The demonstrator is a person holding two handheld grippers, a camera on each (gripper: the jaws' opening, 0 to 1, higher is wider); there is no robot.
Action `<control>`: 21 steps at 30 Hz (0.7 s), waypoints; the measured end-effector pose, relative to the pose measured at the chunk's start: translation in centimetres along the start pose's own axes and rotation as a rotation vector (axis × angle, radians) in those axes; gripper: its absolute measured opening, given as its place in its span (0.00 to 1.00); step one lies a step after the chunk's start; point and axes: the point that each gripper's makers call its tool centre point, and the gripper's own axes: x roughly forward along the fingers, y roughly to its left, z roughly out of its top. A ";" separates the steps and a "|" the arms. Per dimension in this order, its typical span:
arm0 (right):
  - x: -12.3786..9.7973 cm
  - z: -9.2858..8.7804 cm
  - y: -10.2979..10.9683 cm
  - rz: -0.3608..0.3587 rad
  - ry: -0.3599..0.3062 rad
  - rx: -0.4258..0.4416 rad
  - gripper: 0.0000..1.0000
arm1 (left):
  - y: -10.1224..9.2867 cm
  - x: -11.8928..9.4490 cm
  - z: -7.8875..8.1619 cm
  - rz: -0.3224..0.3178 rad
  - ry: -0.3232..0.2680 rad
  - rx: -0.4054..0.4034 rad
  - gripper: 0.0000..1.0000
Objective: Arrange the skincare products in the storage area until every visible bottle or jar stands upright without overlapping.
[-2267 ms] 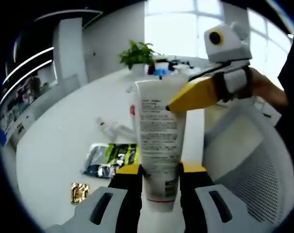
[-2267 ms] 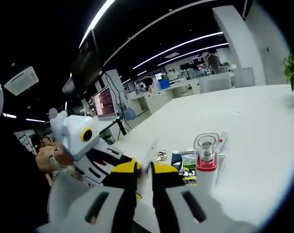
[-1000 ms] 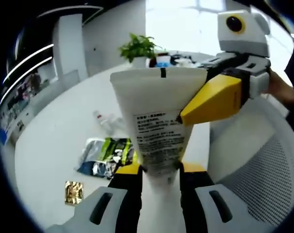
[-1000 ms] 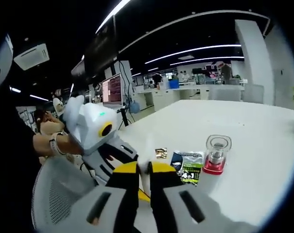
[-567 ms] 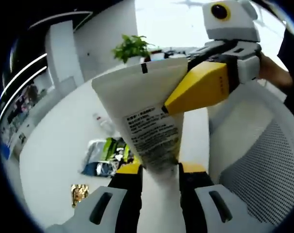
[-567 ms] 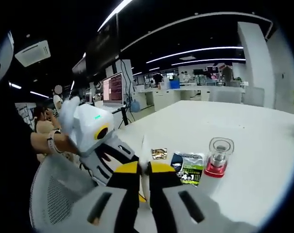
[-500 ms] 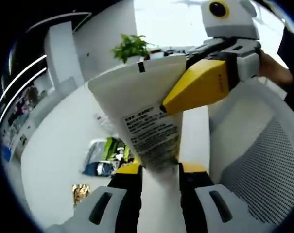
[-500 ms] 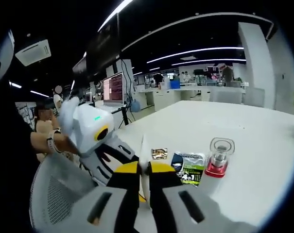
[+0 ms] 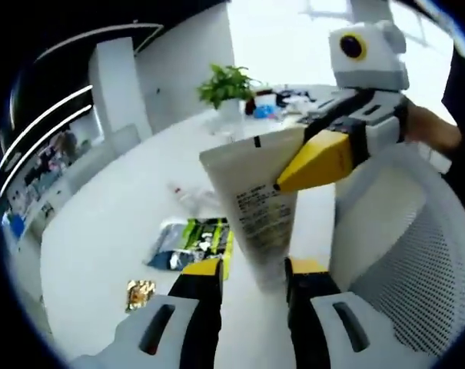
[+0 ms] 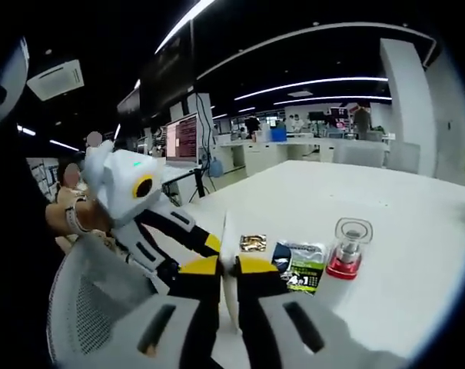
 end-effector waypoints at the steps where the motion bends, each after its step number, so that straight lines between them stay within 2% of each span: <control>1: 0.0 0.0 0.0 -0.002 -0.002 0.001 0.08 | 0.0 -0.1 0.1 0.001 -0.015 -0.014 0.30; 4: 0.0 0.1 0.0 -0.004 -0.011 0.007 0.09 | 0.0 -0.7 0.6 0.001 -0.045 -0.023 0.28; 7: 0.0 -0.1 -0.3 -0.014 -0.010 0.001 0.20 | 0.0 -0.8 0.7 0.003 -0.057 -0.046 0.28; 9: -0.2 -0.2 -0.5 -0.020 -0.007 0.003 0.20 | 0.2 -1.0 0.9 0.027 -0.080 -0.071 0.28; 15: -0.5 -0.8 -0.9 -0.027 0.013 0.013 0.22 | -0.2 -1.5 1.2 0.039 -0.093 -0.094 0.30; 21: -0.6 -1.9 -0.9 -0.030 0.042 0.029 0.22 | -0.8 -2.3 1.9 0.034 -0.097 -0.081 0.29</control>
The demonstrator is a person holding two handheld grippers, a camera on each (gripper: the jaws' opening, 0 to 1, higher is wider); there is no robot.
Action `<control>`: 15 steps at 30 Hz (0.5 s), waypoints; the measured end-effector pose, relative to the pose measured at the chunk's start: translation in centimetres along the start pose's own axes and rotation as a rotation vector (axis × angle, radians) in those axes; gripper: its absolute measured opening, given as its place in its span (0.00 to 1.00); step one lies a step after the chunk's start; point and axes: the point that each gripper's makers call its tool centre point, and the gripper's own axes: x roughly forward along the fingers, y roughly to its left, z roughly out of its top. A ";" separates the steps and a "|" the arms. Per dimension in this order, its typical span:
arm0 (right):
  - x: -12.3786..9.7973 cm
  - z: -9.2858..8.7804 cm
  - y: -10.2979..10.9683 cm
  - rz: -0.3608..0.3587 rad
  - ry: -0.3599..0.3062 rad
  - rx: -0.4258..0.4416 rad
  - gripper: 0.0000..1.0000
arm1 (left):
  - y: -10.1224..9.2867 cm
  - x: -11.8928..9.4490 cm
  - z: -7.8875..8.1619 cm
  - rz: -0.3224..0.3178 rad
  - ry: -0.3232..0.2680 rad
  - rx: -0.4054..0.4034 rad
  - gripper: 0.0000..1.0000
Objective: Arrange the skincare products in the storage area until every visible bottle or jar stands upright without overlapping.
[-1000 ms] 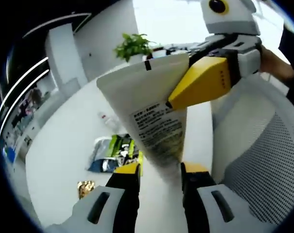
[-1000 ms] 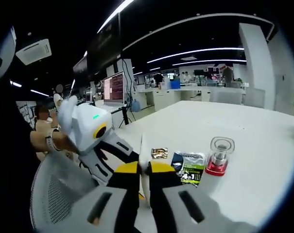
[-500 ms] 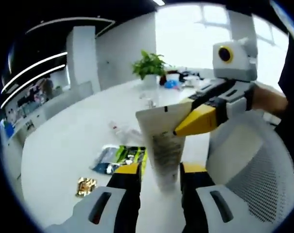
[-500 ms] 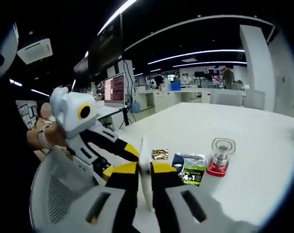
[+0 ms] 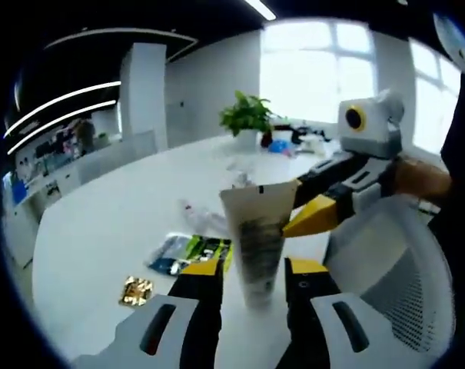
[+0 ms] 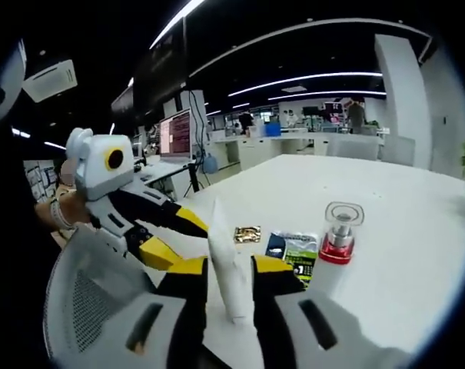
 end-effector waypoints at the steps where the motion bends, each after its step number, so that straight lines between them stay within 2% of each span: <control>1: 0.0 -0.2 -0.1 0.000 0.007 -0.002 0.22 | -0.3 -0.1 0.3 -0.003 -0.005 0.012 0.29; 6: 0.0 -0.5 0.1 0.007 0.017 0.004 0.20 | -1.2 0.2 0.7 -0.030 -0.006 0.064 0.27; 10: 0.2 -0.4 0.3 0.017 0.018 0.003 0.20 | -1.6 1.3 -0.2 -0.051 0.036 0.079 0.30; 15: 0.2 -0.3 0.5 0.024 0.015 0.006 0.18 | -1.7 1.8 -0.6 -0.057 0.056 0.107 0.29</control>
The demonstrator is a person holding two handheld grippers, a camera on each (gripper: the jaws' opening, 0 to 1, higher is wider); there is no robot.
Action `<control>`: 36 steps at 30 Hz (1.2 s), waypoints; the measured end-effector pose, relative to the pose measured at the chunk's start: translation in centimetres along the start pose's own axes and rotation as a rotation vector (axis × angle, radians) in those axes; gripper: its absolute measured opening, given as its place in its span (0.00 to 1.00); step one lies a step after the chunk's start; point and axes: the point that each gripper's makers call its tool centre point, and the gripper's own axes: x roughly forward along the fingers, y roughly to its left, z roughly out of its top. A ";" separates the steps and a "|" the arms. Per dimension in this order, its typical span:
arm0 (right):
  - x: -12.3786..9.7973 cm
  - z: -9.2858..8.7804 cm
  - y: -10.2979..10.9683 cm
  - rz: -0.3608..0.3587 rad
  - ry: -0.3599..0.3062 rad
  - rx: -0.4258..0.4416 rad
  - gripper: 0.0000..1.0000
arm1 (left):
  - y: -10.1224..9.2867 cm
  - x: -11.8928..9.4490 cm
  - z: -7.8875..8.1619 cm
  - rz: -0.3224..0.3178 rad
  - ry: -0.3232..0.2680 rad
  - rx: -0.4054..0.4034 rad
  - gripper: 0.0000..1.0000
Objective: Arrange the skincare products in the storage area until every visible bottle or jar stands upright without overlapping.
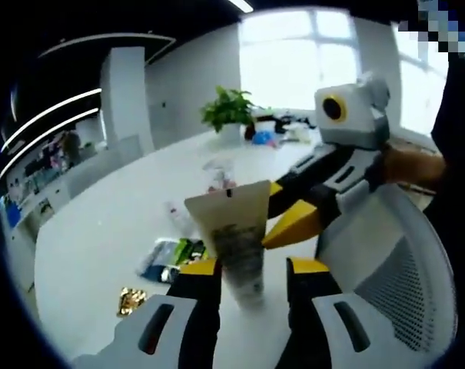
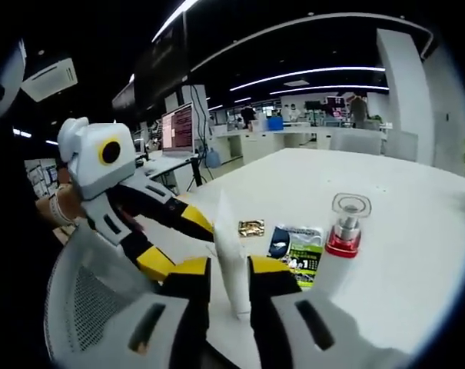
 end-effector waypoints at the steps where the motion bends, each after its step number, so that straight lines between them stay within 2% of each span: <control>1: 0.0 0.0 0.1 0.004 0.001 0.002 0.17 | 0.0 0.1 0.1 0.001 0.004 0.001 0.28; 18: 0.6 0.7 0.9 0.041 0.000 0.022 0.16 | 0.2 1.2 -0.7 -0.010 0.057 0.057 0.27; 27: 1.0 1.1 1.2 0.056 -0.007 0.029 0.13 | 0.6 2.2 -0.8 -0.006 0.063 0.077 0.27; 33: 1.0 1.2 1.2 0.051 -0.009 0.033 0.12 | 1.4 2.4 -0.7 -0.001 0.048 0.059 0.21; 36: 1.0 1.2 1.3 0.054 -0.010 0.035 0.12 | 1.9 2.7 -0.8 0.012 0.041 0.057 0.15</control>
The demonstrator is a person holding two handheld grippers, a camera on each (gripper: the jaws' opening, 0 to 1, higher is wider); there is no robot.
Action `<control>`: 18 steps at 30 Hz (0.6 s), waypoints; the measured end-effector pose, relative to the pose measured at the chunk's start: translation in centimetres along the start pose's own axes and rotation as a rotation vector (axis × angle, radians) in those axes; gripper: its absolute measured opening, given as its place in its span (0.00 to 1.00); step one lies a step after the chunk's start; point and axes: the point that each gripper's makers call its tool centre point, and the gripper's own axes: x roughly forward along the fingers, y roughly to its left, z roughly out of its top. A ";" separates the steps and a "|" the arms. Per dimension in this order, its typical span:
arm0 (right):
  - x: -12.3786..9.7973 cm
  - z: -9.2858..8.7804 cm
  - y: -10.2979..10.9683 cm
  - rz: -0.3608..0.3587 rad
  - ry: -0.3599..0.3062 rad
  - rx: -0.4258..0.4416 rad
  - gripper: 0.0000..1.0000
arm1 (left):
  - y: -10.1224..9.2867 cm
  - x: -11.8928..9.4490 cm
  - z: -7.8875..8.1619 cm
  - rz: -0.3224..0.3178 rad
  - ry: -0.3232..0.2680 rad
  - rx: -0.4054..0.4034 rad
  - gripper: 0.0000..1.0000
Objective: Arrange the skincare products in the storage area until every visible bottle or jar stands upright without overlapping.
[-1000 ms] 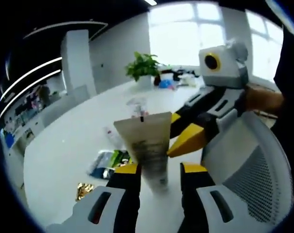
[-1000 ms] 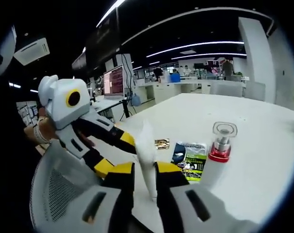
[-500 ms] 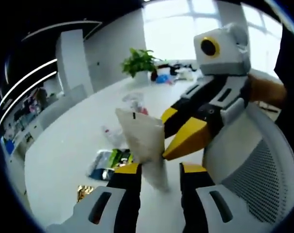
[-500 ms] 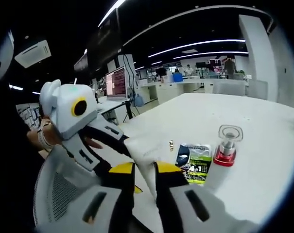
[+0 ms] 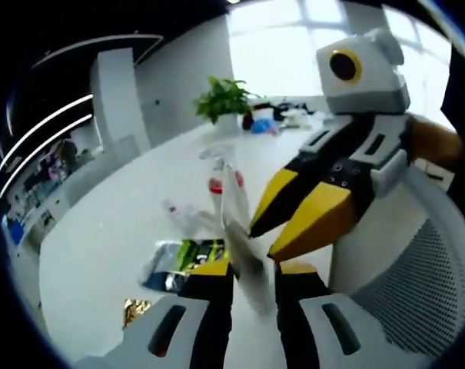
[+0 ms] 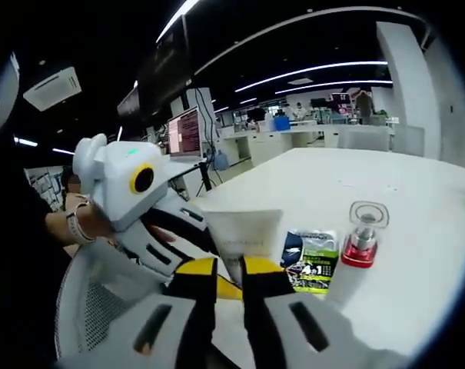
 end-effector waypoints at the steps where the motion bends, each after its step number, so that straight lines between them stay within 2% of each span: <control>1: 0.0 0.0 0.0 0.000 0.000 -0.002 0.12 | 0.1 0.1 -0.1 0.000 0.003 0.001 0.14; 7: -0.2 -0.6 -0.2 -0.016 0.014 -0.015 0.17 | 0.1 0.2 -0.2 -0.027 -0.003 -0.014 0.13; 12: -1.5 -0.5 -0.7 -0.040 -0.001 -0.013 0.20 | 0.1 0.2 -0.2 -0.039 -0.024 -0.018 0.13; 18: -2.4 -0.4 -2.1 -0.078 -0.004 -0.013 0.24 | 0.1 0.2 -0.2 -0.049 -0.028 -0.021 0.12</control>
